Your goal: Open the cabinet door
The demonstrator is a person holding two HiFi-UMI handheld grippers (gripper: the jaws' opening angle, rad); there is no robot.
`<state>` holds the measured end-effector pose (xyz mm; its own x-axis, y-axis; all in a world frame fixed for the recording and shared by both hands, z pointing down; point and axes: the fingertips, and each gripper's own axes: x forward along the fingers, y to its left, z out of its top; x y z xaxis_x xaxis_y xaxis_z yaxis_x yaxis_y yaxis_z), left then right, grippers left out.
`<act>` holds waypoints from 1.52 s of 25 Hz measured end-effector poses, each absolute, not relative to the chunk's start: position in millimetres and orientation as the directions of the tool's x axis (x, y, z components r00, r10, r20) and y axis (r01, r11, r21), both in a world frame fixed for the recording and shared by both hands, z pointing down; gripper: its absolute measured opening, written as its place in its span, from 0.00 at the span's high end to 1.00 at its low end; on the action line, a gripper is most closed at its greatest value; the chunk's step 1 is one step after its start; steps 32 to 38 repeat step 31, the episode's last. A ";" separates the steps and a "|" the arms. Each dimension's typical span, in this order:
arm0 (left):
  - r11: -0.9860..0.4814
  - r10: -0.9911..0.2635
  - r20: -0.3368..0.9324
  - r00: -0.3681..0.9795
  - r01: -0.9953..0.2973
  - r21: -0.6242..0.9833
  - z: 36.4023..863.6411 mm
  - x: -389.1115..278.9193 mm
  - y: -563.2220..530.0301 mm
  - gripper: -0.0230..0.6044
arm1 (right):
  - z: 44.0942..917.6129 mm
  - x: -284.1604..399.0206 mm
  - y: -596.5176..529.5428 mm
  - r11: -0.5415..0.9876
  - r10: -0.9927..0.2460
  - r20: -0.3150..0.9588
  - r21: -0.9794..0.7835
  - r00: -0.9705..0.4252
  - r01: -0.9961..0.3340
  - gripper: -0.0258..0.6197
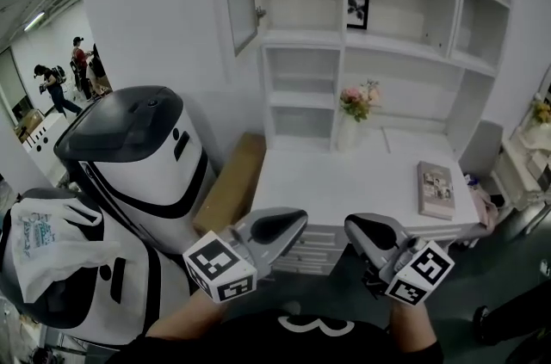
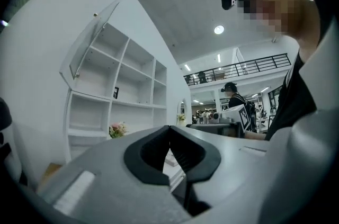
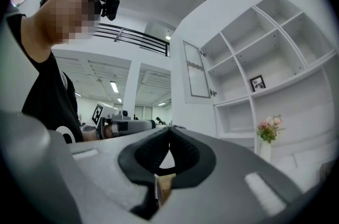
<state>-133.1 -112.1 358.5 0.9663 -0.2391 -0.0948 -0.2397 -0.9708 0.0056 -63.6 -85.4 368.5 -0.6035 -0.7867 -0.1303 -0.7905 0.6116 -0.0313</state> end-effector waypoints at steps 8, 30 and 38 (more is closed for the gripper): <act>-0.964 -0.265 -0.120 0.957 -0.259 0.064 368.6 -148.6 -92.9 0.95 | 377.7 -70.9 -61.6 0.608 -0.789 -0.136 -0.031 -0.599 -0.793 0.96; -0.965 -0.260 -0.089 0.961 -0.255 0.065 366.6 -139.5 -92.6 0.95 | 386.7 -68.7 -65.6 0.597 -0.799 -0.126 -0.064 -0.587 -0.799 0.96; -0.965 -0.261 -0.089 0.961 -0.256 0.065 366.4 -140.3 -93.8 0.95 | 386.3 -68.3 -66.9 0.596 -0.801 -0.127 -0.065 -0.585 -0.801 0.96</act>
